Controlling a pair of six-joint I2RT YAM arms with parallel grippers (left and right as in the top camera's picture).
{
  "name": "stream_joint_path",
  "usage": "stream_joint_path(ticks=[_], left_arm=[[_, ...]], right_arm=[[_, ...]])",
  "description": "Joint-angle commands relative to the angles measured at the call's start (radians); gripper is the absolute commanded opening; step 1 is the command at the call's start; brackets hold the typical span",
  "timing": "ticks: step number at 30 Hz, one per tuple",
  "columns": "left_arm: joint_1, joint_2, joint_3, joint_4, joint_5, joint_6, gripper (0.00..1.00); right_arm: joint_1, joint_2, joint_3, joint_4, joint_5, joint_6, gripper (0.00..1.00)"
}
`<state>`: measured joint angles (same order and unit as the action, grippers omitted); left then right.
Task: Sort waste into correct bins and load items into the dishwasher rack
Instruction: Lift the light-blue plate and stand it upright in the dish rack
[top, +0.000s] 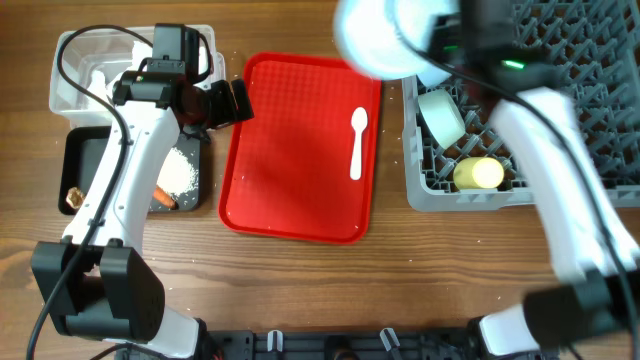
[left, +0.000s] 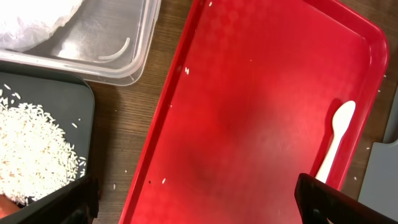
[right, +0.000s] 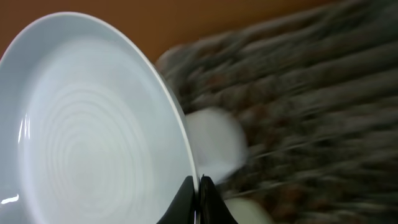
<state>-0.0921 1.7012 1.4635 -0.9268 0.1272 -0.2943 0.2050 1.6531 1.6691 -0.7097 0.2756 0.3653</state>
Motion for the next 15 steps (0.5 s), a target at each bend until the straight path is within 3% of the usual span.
stream_joint_path(ticks=[1,7,10,15], left_arm=[[-0.001,-0.012,0.008,0.001,-0.006,-0.005,1.0],[-0.001,-0.012,0.008,0.001,-0.006,-0.005,1.0],[-0.001,-0.012,0.008,0.001,-0.006,-0.005,1.0],[-0.001,-0.012,0.008,0.002,-0.006,-0.005,1.0]], right_arm=[[-0.093,-0.124,0.007,-0.039,0.306,-0.147,0.04],[-0.148,-0.125,0.006,-0.08,0.399,-0.597,0.04],[-0.148,-0.064,0.006,-0.07,0.534,-0.7,0.04],[-0.148,0.099,0.006,0.07,0.541,-0.839,0.04]])
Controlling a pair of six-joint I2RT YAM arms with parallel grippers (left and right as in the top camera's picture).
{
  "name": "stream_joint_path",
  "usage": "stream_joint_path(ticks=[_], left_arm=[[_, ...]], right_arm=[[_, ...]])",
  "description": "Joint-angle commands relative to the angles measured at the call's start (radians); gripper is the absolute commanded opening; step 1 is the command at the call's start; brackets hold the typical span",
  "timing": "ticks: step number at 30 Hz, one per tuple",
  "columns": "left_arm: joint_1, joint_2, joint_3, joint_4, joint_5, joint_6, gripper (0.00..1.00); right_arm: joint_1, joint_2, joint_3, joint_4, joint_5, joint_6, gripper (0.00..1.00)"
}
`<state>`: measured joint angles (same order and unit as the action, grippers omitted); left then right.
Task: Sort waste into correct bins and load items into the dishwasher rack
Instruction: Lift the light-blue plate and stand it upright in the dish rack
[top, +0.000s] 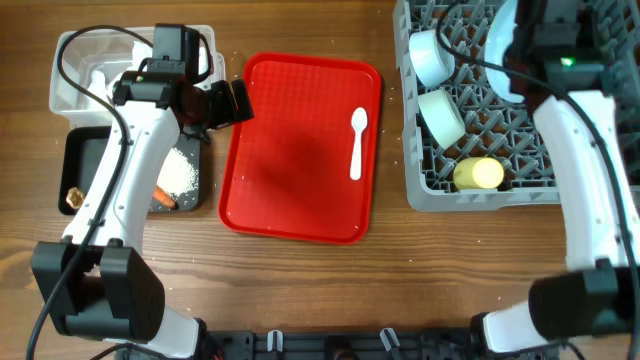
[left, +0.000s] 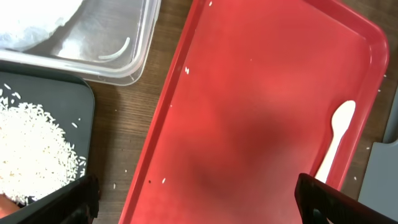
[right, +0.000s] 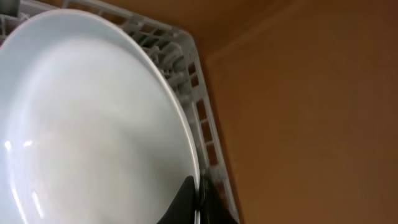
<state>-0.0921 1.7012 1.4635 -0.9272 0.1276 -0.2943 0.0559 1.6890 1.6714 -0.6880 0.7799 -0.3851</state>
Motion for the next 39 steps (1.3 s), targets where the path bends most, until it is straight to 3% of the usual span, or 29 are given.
stream_joint_path(ticks=[1,6,8,24,27,31,32,36,39], left_arm=[[-0.001,-0.012,0.008,0.002,-0.006,-0.005,1.0],[-0.001,-0.012,0.008,0.002,-0.006,-0.005,1.0],[-0.001,-0.012,0.008,0.002,-0.006,-0.005,1.0],[-0.001,-0.012,0.008,0.002,-0.006,-0.005,1.0],[-0.001,-0.012,0.008,0.002,-0.006,-0.005,1.0],[-0.001,-0.012,0.008,0.002,-0.006,-0.005,1.0],[-0.001,-0.012,0.008,0.002,-0.006,-0.005,1.0],[-0.001,-0.012,0.008,0.002,-0.006,-0.005,1.0],[-0.001,-0.012,0.008,0.002,-0.006,-0.005,1.0]], right_arm=[[0.002,0.09,0.004,0.074,0.036,-0.101,0.04],[0.003,0.201,0.004,0.256,-0.002,-0.163,0.04],[0.003,0.203,0.004,0.257,-0.075,-0.161,0.04],[0.003,0.204,0.004,0.288,-0.074,-0.129,0.04],[0.003,0.204,0.004,0.287,-0.071,-0.136,0.15],[0.003,0.204,0.004,0.288,-0.047,-0.135,0.13],[0.003,0.204,0.004,0.288,-0.048,-0.135,0.18],[0.003,0.204,0.004,0.288,-0.047,-0.135,1.0],[0.011,0.174,0.004,0.291,-0.044,-0.072,1.0]])
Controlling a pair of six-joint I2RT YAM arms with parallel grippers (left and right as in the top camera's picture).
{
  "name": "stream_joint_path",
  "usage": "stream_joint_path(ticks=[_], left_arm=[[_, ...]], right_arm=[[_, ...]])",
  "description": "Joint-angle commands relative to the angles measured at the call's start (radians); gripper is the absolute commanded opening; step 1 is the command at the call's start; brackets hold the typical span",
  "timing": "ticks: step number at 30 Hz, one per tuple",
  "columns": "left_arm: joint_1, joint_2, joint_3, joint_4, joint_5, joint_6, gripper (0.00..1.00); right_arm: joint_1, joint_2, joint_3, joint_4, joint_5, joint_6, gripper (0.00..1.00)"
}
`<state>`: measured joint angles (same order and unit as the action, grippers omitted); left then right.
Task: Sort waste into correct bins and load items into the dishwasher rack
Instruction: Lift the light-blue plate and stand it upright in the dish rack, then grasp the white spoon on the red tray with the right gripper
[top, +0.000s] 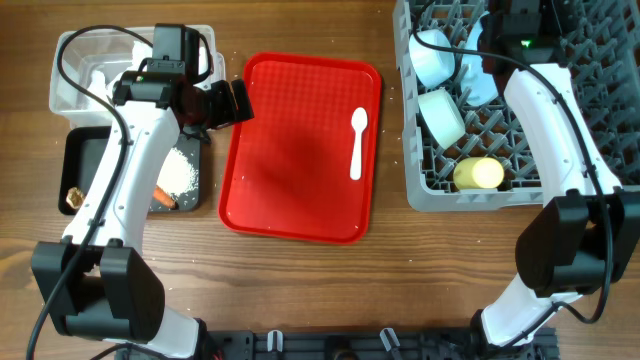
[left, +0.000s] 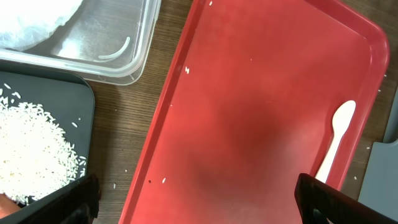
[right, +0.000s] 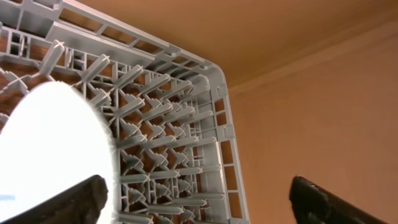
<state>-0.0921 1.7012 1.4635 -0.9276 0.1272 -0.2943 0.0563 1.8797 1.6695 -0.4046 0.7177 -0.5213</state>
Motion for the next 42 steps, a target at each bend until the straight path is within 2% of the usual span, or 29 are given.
stream_joint_path(ticks=[1,3,6,9,11,13,18,22,23,25,27,33,38,42], left_arm=[[-0.001,-0.012,0.008,0.002,-0.006,-0.005,1.0],[-0.001,-0.012,0.008,0.002,-0.006,-0.005,1.0],[-0.001,-0.012,0.008,0.002,-0.006,-0.005,1.0],[-0.001,-0.012,0.008,0.002,-0.006,-0.005,1.0],[-0.001,-0.012,0.008,0.002,-0.006,-0.005,1.0],[-0.001,-0.012,0.008,0.002,-0.006,-0.005,1.0],[-0.001,-0.012,0.008,0.002,-0.006,-0.005,1.0],[-0.001,-0.012,0.008,0.002,-0.006,-0.005,1.0],[-0.001,-0.012,0.008,0.002,-0.006,-0.005,1.0],[-0.001,-0.012,0.008,0.002,-0.006,-0.005,1.0],[-0.001,-0.012,0.008,0.002,-0.006,-0.005,1.0],[-0.001,-0.012,0.008,0.002,-0.006,-0.005,1.0],[-0.001,-0.012,0.008,0.002,-0.006,-0.005,1.0],[-0.001,-0.012,0.008,0.002,-0.006,-0.005,1.0]], right_arm=[[0.027,-0.058,0.006,0.003,0.011,0.114,1.0],[0.065,-0.144,0.006,-0.031,-0.084,0.21,1.0],[0.154,-0.263,0.006,-0.169,-0.471,0.382,1.0],[0.234,-0.267,0.006,-0.3,-0.742,0.599,1.0],[0.288,-0.222,0.005,-0.403,-0.822,0.733,1.0],[0.346,-0.15,-0.002,-0.462,-0.838,0.791,1.0],[0.473,0.089,-0.011,-0.452,-0.816,0.893,1.0],[0.48,0.19,-0.011,-0.483,-0.816,1.004,0.99],[0.48,0.204,-0.011,-0.49,-0.812,1.015,0.89],[0.48,0.228,-0.011,-0.494,-0.768,1.057,0.8],[0.479,0.262,-0.011,-0.469,-0.752,1.076,0.75],[0.454,0.303,-0.011,-0.447,-0.713,1.151,0.75],[0.43,0.307,-0.016,-0.412,-0.673,1.153,0.74],[0.43,0.325,-0.042,-0.351,-0.669,1.149,0.66]])
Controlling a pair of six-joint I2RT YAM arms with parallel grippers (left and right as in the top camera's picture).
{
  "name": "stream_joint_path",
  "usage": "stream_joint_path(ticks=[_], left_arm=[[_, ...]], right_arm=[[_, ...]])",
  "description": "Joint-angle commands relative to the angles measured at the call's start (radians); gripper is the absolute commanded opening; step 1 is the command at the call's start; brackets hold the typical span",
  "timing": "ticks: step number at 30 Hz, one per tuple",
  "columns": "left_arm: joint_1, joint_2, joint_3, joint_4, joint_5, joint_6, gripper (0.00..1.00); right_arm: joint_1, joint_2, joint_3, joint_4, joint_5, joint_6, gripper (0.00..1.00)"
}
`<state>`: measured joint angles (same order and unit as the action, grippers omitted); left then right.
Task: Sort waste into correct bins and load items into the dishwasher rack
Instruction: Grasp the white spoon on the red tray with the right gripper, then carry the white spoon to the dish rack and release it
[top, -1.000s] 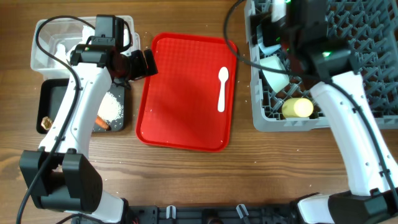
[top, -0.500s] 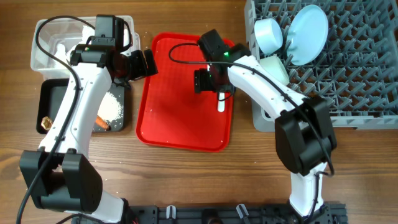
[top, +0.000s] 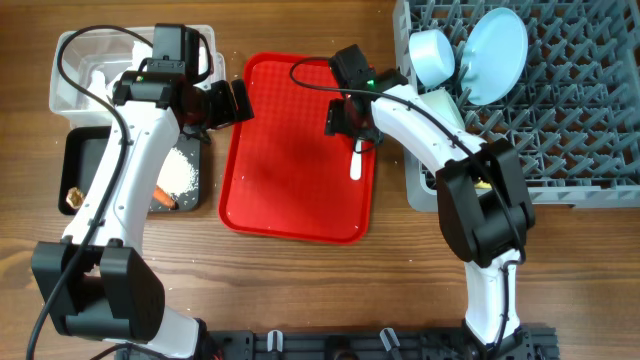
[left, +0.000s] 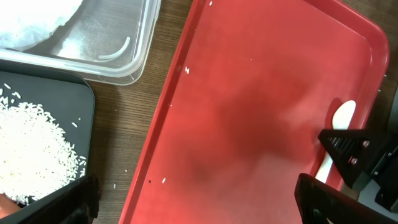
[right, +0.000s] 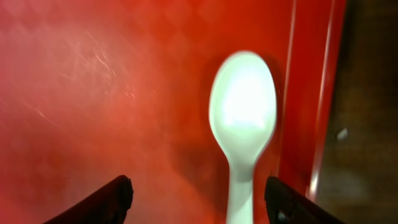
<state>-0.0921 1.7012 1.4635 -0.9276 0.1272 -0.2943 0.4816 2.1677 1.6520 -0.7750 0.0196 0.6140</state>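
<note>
A white spoon (right: 242, 124) lies near the right edge of the red tray (top: 290, 170). In the overhead view only its handle (top: 355, 165) shows below my right gripper (top: 351, 122). That gripper (right: 202, 199) hangs open low over the spoon, the handle running between its fingers, nearer the right one. A pale blue plate (top: 497, 42) stands on edge in the grey dishwasher rack (top: 580, 110), next to a white bowl (top: 432, 55). My left gripper (top: 225, 102) is open and empty above the tray's left rim (left: 155, 124).
A clear plastic bin (top: 90, 60) holding white waste sits at the far left. In front of it is a black bin (top: 85, 170) with rice (left: 31, 149) and food scraps. The right arm crosses the rack's left side, hiding cups there.
My right gripper was open over the rack beside the standing plate. Now it is open over the spoon on the red tray. The left arm has not moved.
My right gripper first held the plate high over the rack's left edge. Then it held it over the rack's back rows. Then the plate stood in the rack and the gripper was open. Now that gripper is over the spoon. The left arm stayed still throughout.
</note>
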Motion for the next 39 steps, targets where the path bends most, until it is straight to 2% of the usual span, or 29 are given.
stream_joint_path(ticks=[1,8,12,14,18,22,25,29,33,34,36,39], left_arm=[[-0.001,-0.012,0.008,0.002,-0.006,-0.005,1.0],[-0.001,-0.012,0.008,0.002,-0.006,-0.005,1.0],[-0.001,-0.012,0.008,0.002,-0.006,-0.005,1.0],[-0.001,-0.012,0.008,0.002,-0.006,-0.005,1.0],[-0.001,-0.012,0.008,0.002,-0.006,-0.005,1.0],[-0.001,-0.012,0.008,0.002,-0.006,-0.005,1.0],[-0.001,-0.012,0.008,0.002,-0.006,-0.005,1.0],[-0.001,-0.012,0.008,0.002,-0.006,-0.005,1.0],[-0.001,-0.012,0.008,0.002,-0.006,-0.005,1.0],[-0.001,-0.012,0.008,0.002,-0.006,-0.005,1.0],[-0.001,-0.012,0.008,0.002,-0.006,-0.005,1.0],[-0.001,-0.012,0.008,0.002,-0.006,-0.005,1.0]], right_arm=[[0.004,0.052,-0.024,0.025,0.014,0.014,0.64],[0.002,0.074,-0.024,0.042,0.01,0.017,0.54],[0.002,0.089,-0.024,0.048,-0.014,0.016,0.14],[0.002,0.089,-0.024,0.051,-0.021,0.016,0.04],[0.001,0.087,-0.022,0.061,-0.055,0.012,0.04],[-0.009,0.036,-0.005,0.037,-0.093,-0.077,0.04],[-0.027,-0.078,0.003,0.013,-0.1,-0.142,0.04],[-0.062,-0.318,0.003,-0.011,-0.095,-0.264,0.04],[-0.138,-0.573,0.003,-0.095,0.008,-0.365,0.04],[-0.165,-0.632,0.003,-0.125,0.053,-0.44,0.04],[-0.21,-0.696,0.003,-0.178,0.143,-0.568,0.04],[-0.306,-0.714,-0.003,-0.27,0.24,-0.642,0.04]])
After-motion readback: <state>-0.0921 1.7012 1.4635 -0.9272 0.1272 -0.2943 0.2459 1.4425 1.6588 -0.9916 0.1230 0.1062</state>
